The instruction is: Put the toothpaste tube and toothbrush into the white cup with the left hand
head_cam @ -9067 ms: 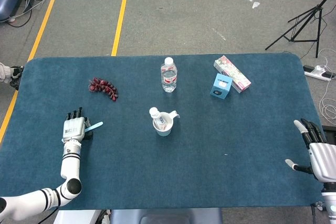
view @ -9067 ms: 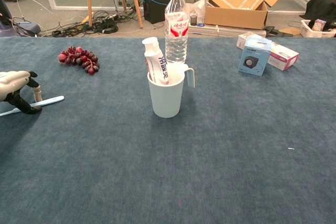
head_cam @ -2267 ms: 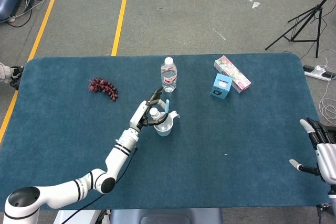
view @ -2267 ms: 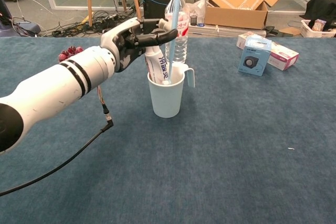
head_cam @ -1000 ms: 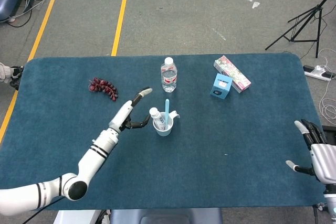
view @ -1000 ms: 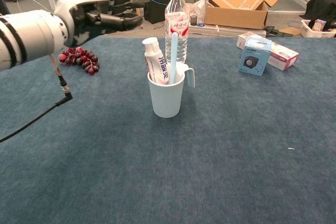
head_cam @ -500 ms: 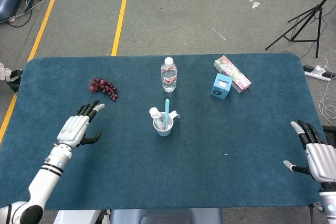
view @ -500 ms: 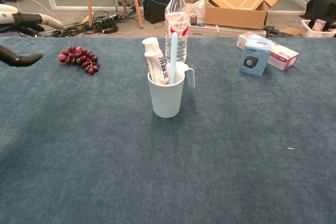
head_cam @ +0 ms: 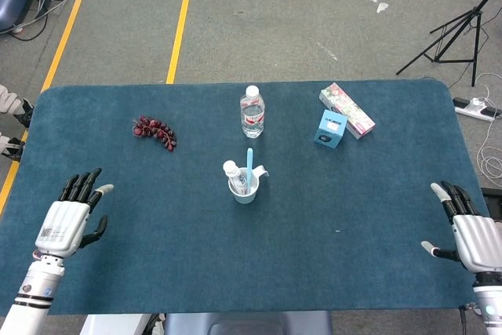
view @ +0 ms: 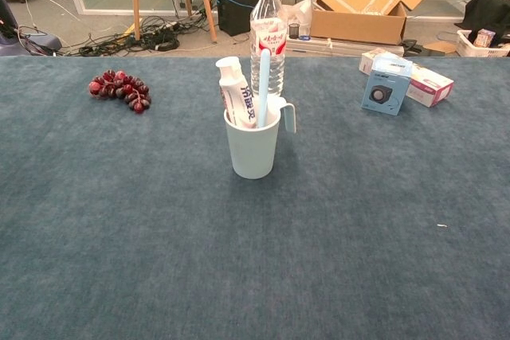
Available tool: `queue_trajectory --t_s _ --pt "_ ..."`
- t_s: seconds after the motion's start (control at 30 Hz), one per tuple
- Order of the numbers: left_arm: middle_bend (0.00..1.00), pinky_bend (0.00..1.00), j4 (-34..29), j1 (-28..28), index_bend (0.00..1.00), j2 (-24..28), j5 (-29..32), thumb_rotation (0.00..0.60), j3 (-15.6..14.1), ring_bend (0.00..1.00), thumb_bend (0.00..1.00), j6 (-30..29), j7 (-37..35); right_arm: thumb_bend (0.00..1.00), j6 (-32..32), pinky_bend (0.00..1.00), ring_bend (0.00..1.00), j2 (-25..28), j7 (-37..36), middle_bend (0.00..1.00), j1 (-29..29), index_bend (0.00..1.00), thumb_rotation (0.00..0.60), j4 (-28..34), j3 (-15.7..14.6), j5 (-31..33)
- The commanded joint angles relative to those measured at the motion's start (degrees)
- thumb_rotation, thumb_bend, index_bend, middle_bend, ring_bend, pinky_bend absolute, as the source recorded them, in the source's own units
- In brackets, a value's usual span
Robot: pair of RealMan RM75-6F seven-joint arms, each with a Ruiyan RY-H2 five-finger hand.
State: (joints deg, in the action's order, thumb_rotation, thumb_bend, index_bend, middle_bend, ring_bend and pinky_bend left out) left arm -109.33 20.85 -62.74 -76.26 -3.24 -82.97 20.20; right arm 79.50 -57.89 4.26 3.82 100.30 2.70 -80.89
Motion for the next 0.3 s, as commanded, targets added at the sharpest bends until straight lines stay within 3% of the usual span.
queue_trajectory --t_s 0.03,0.3 --pt "0.0 0.0 1.21 -2.69 0.22 -0.73 -1.96 0.6 -1.08 0.0 0.46 -2.73 0.67 0.0 -0.34 0.42 0.0 -0.16 0.17 0.07 0.25 0.09 0.6 -0.11 0.08 0.18" --pt "0.0 0.0 2.09 -5.79 0.23 -2.11 -3.72 0.6 -0.89 0.0 0.46 -4.19 0.57 0.0 -1.85 0.42 0.0 -0.61 0.91 0.07 1.06 0.09 0.6 -0.36 -0.09 0.57"
